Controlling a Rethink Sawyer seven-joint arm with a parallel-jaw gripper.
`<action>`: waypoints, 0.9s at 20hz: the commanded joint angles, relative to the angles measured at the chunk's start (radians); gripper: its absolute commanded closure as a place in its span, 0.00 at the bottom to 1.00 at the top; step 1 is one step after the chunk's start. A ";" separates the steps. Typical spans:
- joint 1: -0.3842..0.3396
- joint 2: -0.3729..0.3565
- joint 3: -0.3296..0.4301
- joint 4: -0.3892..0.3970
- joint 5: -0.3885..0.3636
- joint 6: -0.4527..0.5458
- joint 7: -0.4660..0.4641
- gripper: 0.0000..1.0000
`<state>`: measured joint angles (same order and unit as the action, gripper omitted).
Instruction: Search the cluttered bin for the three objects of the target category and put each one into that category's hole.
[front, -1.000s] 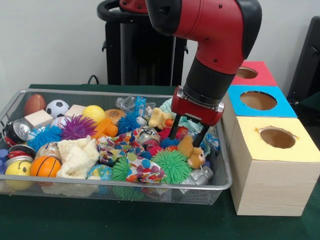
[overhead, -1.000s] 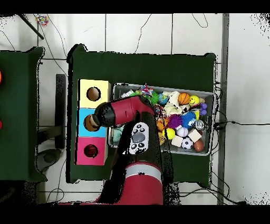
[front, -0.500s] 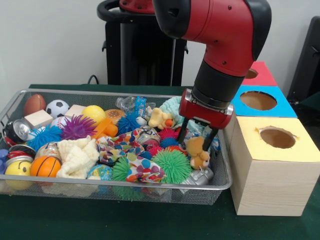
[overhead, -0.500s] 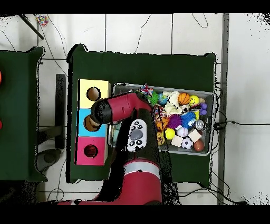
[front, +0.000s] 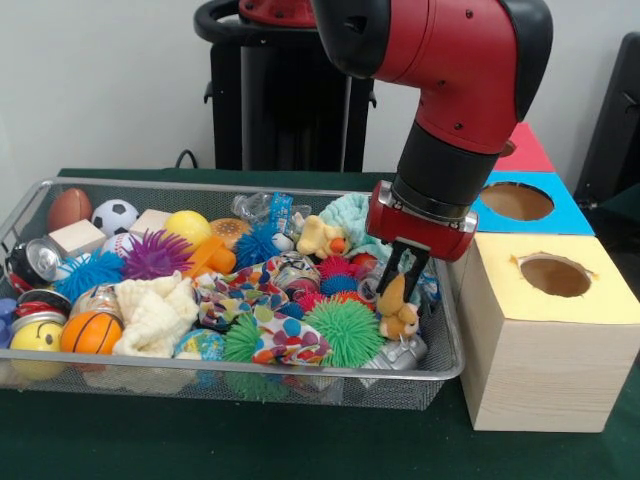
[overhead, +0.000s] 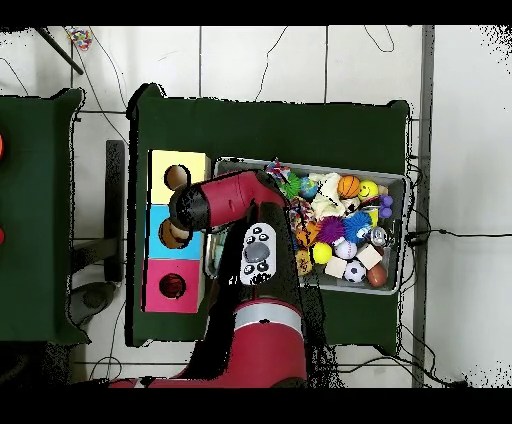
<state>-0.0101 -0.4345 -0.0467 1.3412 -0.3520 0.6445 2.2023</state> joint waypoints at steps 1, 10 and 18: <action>-0.032 0.018 0.108 0.029 -0.003 0.017 -0.070 1.00; -0.048 0.002 0.116 0.058 0.016 -0.007 -0.045 1.00; -0.093 -0.144 0.155 0.211 0.036 -0.035 -0.053 1.00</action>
<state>-0.0516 -0.4829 -0.0017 1.3906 -0.3503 0.6440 2.2023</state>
